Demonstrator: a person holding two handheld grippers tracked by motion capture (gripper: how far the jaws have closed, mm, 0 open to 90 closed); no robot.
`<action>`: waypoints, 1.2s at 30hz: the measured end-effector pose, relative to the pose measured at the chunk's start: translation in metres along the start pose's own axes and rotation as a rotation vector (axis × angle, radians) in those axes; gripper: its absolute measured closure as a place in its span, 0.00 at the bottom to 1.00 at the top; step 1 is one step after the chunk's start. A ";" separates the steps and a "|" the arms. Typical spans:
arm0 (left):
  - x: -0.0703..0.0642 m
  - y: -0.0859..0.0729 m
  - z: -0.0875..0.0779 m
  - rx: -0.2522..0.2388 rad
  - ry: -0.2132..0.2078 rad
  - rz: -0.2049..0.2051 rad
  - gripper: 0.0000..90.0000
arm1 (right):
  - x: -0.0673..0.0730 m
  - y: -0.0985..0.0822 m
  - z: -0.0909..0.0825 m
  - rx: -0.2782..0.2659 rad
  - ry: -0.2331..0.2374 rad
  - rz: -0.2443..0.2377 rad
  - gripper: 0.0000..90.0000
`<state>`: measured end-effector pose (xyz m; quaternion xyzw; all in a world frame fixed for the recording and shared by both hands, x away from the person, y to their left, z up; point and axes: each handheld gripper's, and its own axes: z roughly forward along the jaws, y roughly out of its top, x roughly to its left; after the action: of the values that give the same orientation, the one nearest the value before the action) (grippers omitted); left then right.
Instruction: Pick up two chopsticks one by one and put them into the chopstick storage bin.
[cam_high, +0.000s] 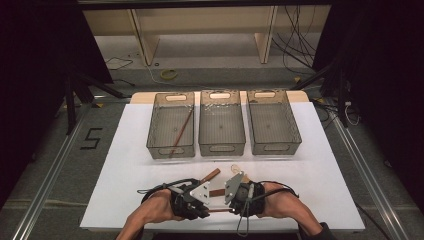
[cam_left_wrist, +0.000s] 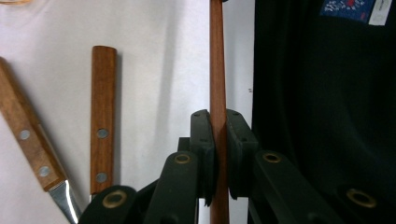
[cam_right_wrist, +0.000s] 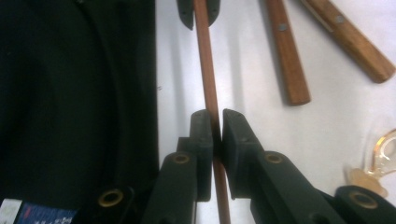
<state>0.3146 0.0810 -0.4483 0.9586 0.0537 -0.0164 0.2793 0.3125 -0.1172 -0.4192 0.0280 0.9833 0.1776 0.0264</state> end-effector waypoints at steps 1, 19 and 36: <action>0.001 0.000 -0.001 -0.003 0.008 -0.010 0.92 | -0.001 0.000 -0.001 -0.003 0.006 0.011 0.90; 0.024 -0.018 -0.018 -0.060 0.122 -0.218 0.92 | -0.022 -0.017 -0.035 -0.200 -0.106 0.210 0.57; 0.047 -0.037 -0.048 -0.191 0.220 -0.463 0.92 | -0.034 -0.042 -0.039 -0.247 -0.153 0.387 0.45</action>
<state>0.3572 0.1425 -0.4301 0.8861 0.3026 0.0296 0.3498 0.3423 -0.1721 -0.3958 0.2258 0.9257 0.2954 0.0694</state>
